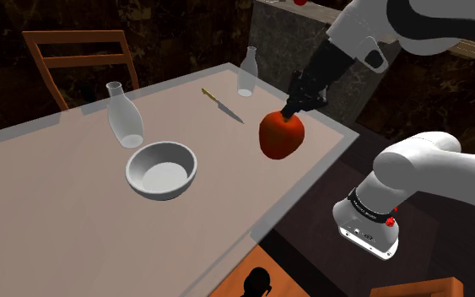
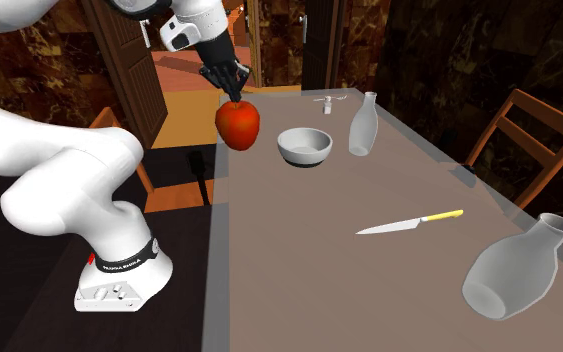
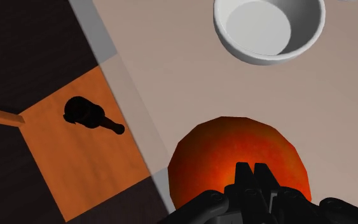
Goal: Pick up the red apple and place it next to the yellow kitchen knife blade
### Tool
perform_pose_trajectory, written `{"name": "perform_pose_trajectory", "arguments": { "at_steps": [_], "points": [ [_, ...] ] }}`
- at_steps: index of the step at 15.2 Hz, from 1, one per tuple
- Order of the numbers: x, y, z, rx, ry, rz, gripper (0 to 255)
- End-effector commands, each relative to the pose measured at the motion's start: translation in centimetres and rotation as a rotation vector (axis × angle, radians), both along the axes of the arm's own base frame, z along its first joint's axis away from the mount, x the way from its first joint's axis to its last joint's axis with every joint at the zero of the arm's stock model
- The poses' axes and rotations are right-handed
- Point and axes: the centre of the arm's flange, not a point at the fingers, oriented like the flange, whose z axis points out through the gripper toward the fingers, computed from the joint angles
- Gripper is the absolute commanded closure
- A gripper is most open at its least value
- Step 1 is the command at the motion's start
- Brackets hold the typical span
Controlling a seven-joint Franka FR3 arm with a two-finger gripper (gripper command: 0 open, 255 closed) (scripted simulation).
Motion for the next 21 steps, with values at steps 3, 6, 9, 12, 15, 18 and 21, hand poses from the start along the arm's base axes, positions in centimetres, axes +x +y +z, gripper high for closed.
{"name": "perform_pose_trajectory", "arguments": {
  "at_steps": [3, 6, 9, 12, 15, 18, 21],
  "points": [
    [1.9, -1.7, 0.9, 0.000, 0.000, 0.000, 255],
    [4.8, -4.4, 0.9, 0.000, 0.000, 0.000, 255],
    [7.7, -7.1, 1.0, 0.000, 0.000, 0.000, 255],
    [10.6, -9.8, 1.0, 0.000, 0.000, 0.000, 255],
    [13.5, -12.5, 1.0, 0.000, 0.000, 0.000, 255],
    [16.4, -15.2, 1.0, 0.000, 0.000, 0.000, 255],
    [19.3, -17.9, 1.1, 0.000, 0.000, 0.000, 255]
  ]
}}
